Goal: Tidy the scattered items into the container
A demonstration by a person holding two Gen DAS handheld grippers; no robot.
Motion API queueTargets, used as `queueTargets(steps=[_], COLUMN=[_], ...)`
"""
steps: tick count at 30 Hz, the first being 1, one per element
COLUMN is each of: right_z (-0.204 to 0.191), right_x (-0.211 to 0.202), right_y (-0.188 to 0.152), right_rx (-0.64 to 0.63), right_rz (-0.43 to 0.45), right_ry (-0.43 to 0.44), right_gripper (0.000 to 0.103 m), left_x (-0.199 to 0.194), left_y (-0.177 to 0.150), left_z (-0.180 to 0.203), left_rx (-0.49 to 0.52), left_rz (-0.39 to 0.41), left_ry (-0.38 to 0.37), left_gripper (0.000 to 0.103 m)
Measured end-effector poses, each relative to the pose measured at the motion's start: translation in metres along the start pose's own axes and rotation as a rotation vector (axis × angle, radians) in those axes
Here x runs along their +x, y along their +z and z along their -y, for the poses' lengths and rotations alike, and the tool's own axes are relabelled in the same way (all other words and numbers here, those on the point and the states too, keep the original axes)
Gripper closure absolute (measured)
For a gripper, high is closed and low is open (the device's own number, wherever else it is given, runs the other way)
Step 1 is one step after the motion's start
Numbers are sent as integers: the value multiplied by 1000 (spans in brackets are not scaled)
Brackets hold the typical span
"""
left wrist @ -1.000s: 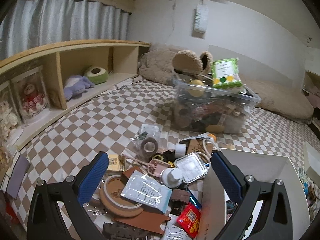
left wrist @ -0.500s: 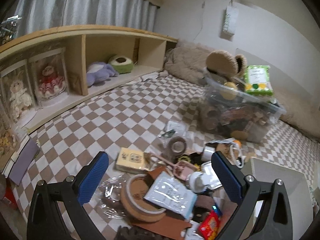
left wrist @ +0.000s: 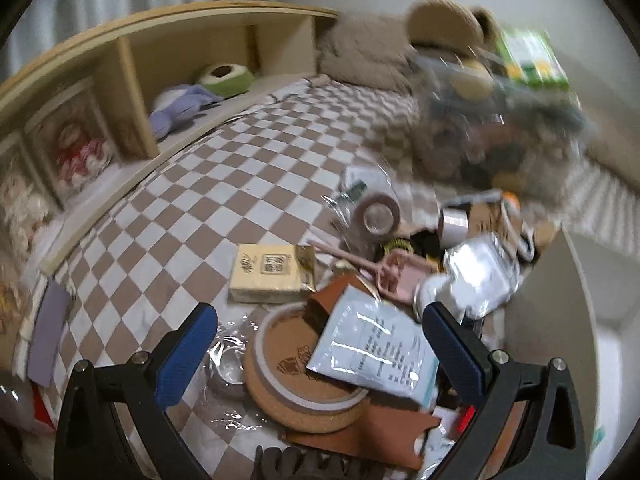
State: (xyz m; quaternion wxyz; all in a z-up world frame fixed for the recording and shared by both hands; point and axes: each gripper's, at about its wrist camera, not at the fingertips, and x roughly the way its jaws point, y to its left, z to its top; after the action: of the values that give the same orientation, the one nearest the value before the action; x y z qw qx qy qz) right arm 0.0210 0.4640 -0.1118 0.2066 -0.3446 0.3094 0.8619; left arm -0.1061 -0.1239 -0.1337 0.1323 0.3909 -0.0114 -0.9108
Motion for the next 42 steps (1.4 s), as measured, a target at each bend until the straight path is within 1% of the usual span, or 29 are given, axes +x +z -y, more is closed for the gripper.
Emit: queueTargets(steps=[5, 8, 11, 16, 19, 22, 24, 26, 27, 29, 30, 35, 37, 39, 42], right_z=[6, 9, 7, 0, 1, 6, 10, 13, 15, 19, 21, 37, 45, 53, 59], right_x=[5, 3, 2, 4, 8, 15, 17, 17, 17, 17, 18, 24, 29, 36, 44], right_y=[0, 0, 1, -1, -1, 0, 0, 0, 0, 0, 1, 0, -1, -3, -6], right_rx=[21, 25, 11, -53, -52, -36, -24, -23, -23, -21, -9, 70, 107, 140, 152], right_rz=[-18, 14, 38, 47, 29, -11, -5, 7, 10, 4, -1, -32, -68, -123, -180], right_ry=[-21, -11, -21, -45, -61, -41, -45, -34, -13, 54, 69, 38, 36, 30, 3], right_gripper=[0, 0, 0, 0, 0, 0, 0, 0, 0, 0, 0, 0, 0, 0, 0], left_x=[9, 17, 24, 34, 40, 45, 53, 62, 63, 64, 65, 64, 64, 64, 61], left_y=[-7, -13, -16, -19, -22, -25, -27, -30, -29, -27, -28, -29, -30, -30, -28], left_z=[25, 35, 38, 46, 55, 60, 61, 61, 60, 59, 60, 63, 63, 62, 54], left_rx=[162, 240, 273, 311, 359, 390, 393, 387, 378, 360, 353, 358, 356, 344, 320], left_rz=[-13, -33, -56, -82, -101, -129, -184, -257, -266, -277, -282, -280, -279, -276, -265], left_ry=[47, 78, 82, 66, 64, 74, 79, 67, 65, 60, 60, 66, 61, 47, 18], left_gripper=[0, 0, 0, 0, 0, 0, 0, 0, 0, 0, 0, 0, 0, 0, 0])
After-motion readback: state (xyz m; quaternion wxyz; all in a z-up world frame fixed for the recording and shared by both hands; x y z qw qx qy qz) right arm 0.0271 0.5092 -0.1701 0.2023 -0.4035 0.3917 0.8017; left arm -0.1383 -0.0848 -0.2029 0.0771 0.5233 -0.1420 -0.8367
